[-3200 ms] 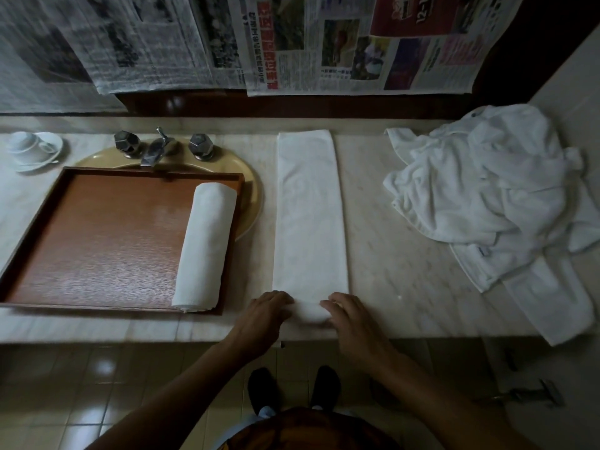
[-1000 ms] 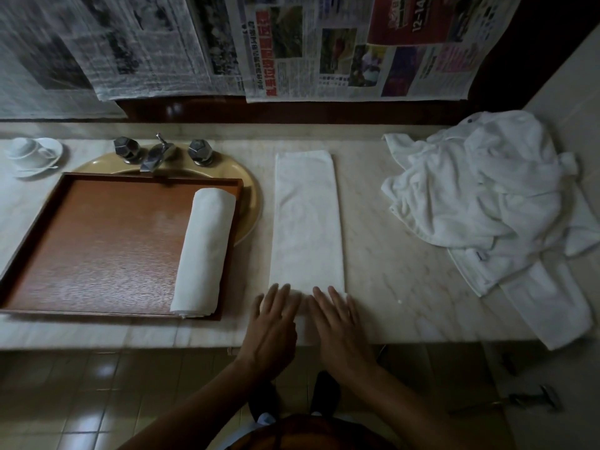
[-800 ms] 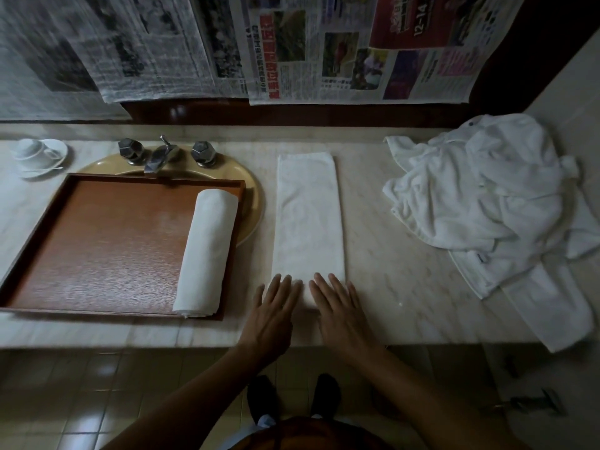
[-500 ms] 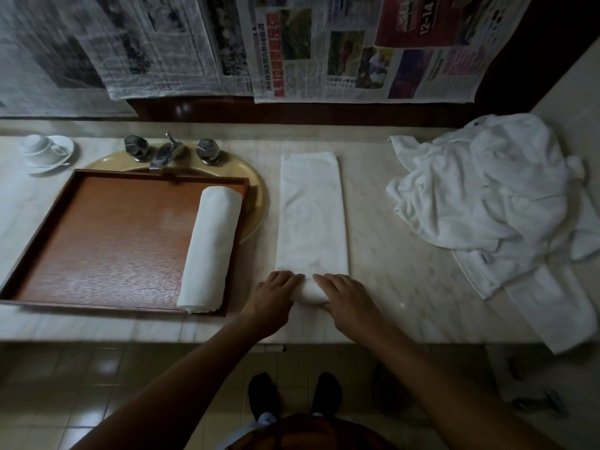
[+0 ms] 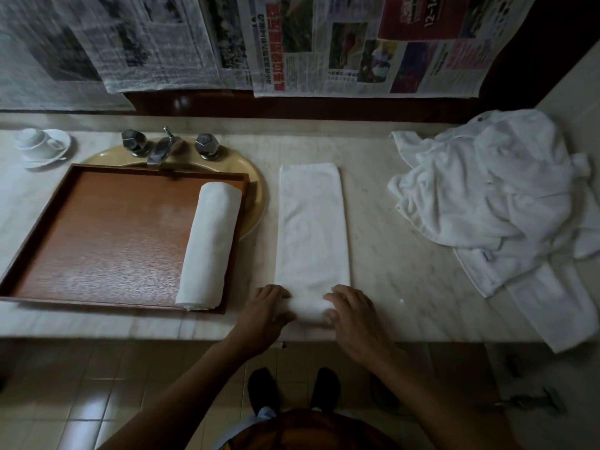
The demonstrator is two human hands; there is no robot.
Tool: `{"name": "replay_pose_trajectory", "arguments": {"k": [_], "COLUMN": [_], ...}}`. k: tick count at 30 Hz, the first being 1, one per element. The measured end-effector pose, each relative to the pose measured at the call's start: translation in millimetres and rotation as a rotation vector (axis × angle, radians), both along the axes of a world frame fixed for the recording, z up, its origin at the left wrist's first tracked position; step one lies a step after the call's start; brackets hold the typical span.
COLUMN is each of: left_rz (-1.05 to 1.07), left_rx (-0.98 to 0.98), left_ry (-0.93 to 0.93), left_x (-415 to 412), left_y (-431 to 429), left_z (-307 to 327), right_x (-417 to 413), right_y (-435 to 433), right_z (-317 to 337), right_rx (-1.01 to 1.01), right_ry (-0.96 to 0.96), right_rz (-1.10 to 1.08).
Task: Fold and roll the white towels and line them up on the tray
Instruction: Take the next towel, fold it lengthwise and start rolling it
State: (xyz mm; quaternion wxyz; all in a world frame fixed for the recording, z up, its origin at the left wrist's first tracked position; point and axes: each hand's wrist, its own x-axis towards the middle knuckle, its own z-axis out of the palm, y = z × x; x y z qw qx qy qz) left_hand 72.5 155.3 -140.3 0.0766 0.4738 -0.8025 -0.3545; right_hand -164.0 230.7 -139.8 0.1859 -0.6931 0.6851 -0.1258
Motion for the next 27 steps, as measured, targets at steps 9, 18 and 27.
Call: {"name": "replay_pose_trajectory", "arguments": {"k": [9,18,27], "left_rz": [0.136,-0.210,-0.222], "left_rx": [-0.198,-0.369,-0.264], "left_ry": [-0.110,-0.372,-0.293], "left_x": [-20.2,-35.6,-30.9], "left_y": [3.2,14.1,-29.6], "left_z": [8.3,-21.2,-6.2], "right_x": [30.5,14.9,-7.5], "right_y": [21.4,-17.4,-48.6], "right_z": [-10.5,-11.2,9.8], "right_rx": [-0.050,0.000,0.106], "right_ry": [0.245,0.298,0.276], "right_rz": [0.009,0.068,0.233]}}
